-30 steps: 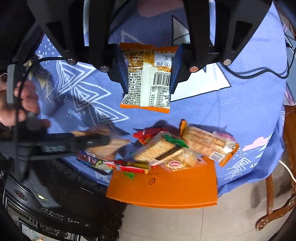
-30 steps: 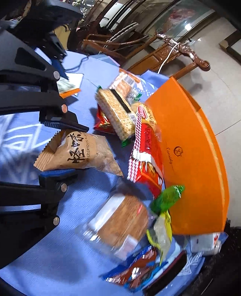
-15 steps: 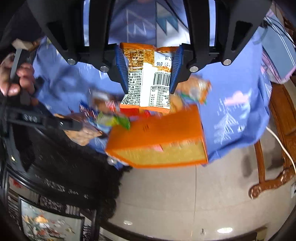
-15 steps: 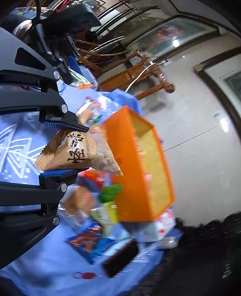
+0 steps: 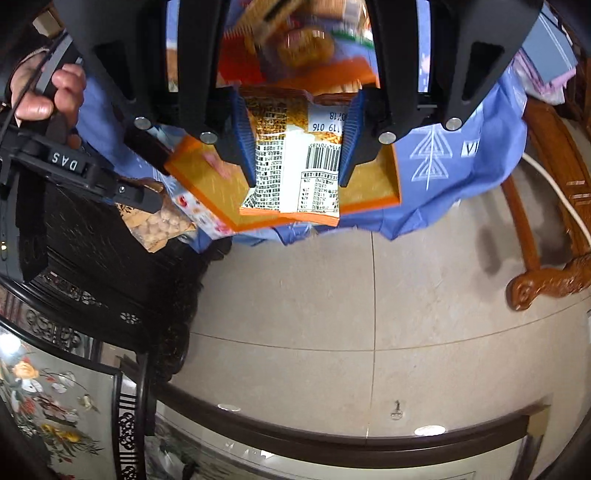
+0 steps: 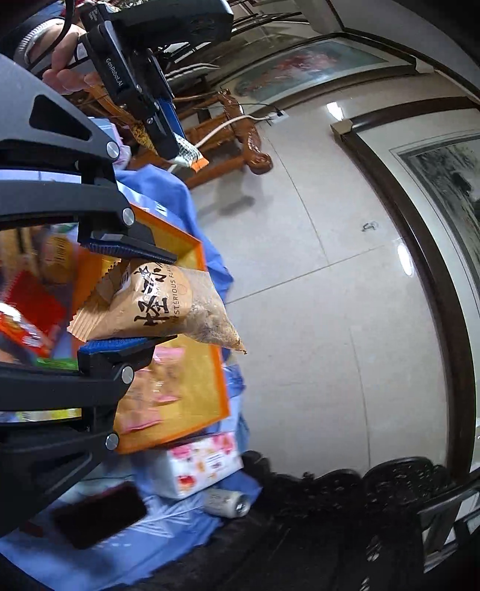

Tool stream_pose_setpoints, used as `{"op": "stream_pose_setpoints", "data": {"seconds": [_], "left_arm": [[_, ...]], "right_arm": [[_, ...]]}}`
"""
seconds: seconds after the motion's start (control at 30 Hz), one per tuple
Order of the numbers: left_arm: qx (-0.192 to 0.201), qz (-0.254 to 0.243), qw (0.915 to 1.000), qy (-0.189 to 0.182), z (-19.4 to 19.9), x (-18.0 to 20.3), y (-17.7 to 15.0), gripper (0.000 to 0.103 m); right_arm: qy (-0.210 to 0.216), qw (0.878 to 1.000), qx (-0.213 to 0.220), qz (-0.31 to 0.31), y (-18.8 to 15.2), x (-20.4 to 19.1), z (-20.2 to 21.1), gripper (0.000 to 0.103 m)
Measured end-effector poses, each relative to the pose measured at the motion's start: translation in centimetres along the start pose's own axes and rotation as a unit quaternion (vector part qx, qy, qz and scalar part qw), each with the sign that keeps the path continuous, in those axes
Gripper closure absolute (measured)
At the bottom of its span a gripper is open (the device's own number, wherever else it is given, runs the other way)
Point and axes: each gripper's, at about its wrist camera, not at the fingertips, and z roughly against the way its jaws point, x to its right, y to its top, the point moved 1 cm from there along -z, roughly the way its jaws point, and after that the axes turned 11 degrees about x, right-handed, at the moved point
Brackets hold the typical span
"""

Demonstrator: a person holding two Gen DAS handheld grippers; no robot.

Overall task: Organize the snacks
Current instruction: 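Lower both held bags into the orange box and open both tools, then grasp the red wafer pack with the right tool while the left grasps the cracker sandwich pack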

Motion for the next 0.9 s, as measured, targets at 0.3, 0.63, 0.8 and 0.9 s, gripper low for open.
{"op": "stream_pose_setpoints", "data": {"seconds": [0.3,0.63,0.8,0.9], "left_arm": [[0.001,0.002,0.9976,0.069,-6.3,-1.1,0.7,0.004],[-0.05,0.08,0.9891,0.113,-2.9,-4.5,-4.9,0.004],[-0.075,0.076,0.9856,0.131,0.6,-4.8,-8.2,0.004],[-0.069,0.069,0.9851,0.142,3.2,-4.7,-9.5,0.004]], "right_arm": [[-0.017,1.0,0.003,0.017,0.4,1.9,-4.3,0.009],[-0.026,0.988,-0.14,-0.06,-8.4,2.5,-1.9,0.009],[-0.062,0.97,-0.201,-0.119,-13.7,1.6,-3.1,0.009],[-0.104,0.963,-0.218,-0.116,-16.4,0.6,-4.4,0.009]]}}
